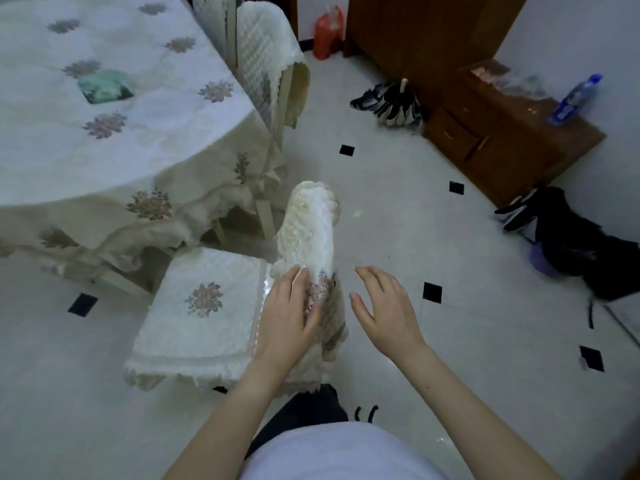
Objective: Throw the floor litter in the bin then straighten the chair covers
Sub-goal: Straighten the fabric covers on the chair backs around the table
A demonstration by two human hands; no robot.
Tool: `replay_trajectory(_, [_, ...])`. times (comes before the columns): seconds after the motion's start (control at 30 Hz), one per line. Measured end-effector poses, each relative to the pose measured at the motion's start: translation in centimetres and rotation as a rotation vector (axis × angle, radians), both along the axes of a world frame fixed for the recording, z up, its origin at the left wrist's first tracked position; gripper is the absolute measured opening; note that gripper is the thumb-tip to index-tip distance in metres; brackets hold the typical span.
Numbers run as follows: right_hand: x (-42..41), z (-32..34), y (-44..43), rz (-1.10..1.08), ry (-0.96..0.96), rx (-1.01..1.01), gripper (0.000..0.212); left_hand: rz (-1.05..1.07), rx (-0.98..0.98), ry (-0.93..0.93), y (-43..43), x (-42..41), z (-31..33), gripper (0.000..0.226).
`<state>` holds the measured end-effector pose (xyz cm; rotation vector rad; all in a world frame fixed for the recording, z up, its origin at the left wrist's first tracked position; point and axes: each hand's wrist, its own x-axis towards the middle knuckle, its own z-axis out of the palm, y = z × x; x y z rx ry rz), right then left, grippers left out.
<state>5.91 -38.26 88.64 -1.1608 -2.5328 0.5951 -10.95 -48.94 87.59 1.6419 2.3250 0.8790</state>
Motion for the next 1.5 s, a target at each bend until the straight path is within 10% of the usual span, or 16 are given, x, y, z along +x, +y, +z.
replay_trajectory(0.87, [-15.9,-0.4,23.3,1.509,-0.060,0.094,0.055,0.906,-0.139,0.004,7.6,7.7,0.1,0.045])
replay_trajectory(1.5, [-13.8,-2.7,22.4,1.375,0.017,0.178,0.069,1.279,0.055,-0.067,8.2,10.4,-0.8,0.054])
